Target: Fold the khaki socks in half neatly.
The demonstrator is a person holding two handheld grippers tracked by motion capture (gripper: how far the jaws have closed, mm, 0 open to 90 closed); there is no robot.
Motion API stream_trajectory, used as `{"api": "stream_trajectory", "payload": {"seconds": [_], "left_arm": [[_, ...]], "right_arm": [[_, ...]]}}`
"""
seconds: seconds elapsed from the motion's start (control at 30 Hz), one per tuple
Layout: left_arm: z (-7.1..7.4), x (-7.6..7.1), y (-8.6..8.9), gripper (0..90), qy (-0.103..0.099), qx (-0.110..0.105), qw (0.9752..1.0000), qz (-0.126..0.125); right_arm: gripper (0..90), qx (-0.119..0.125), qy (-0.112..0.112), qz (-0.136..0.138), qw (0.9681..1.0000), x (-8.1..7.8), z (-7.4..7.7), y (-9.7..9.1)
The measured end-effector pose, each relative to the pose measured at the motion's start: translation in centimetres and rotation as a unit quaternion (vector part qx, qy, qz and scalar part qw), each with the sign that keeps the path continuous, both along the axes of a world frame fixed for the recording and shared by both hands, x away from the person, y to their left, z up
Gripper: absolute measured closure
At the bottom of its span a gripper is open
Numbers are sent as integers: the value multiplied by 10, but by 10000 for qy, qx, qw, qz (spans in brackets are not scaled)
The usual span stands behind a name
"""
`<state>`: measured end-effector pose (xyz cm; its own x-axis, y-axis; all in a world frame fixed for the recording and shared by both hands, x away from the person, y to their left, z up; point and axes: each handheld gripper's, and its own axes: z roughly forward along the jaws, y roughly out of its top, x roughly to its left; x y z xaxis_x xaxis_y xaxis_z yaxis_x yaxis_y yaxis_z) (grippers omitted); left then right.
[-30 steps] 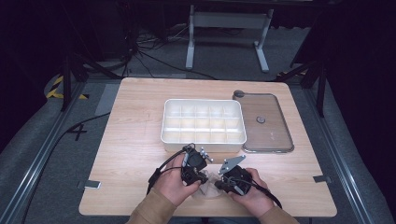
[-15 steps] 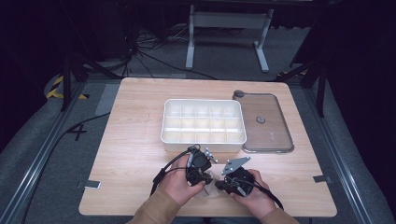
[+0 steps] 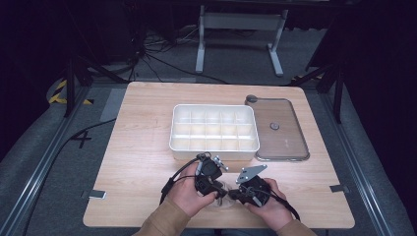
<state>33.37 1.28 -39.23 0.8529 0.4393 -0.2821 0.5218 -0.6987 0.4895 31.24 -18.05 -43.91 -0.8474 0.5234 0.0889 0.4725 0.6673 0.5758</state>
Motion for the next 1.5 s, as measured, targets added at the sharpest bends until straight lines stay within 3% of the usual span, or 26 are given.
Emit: {"api": "stream_trajectory", "payload": {"seconds": [0.17,0.3,0.5,0.77,1.27,1.5], "left_arm": [[11,-1,16,667,-169,-102,9997,130],[16,-2,30,706,-252,-60,9992,297],[15,-5,43,767,-260,67,9984,507],[10,-7,50,783,-212,204,9979,571],[4,-4,38,784,-26,377,9986,381],[2,-1,32,788,-8,435,9986,303]], "right_arm": [[892,129,-188,-4,9997,0,17,-6],[895,207,-391,-32,9990,-2,35,-6],[895,332,-512,359,9975,-7,45,17],[894,122,-381,629,9972,-6,34,40],[895,-173,-66,380,9991,-3,22,25],[897,-325,72,265,9991,1,7,22]]}}
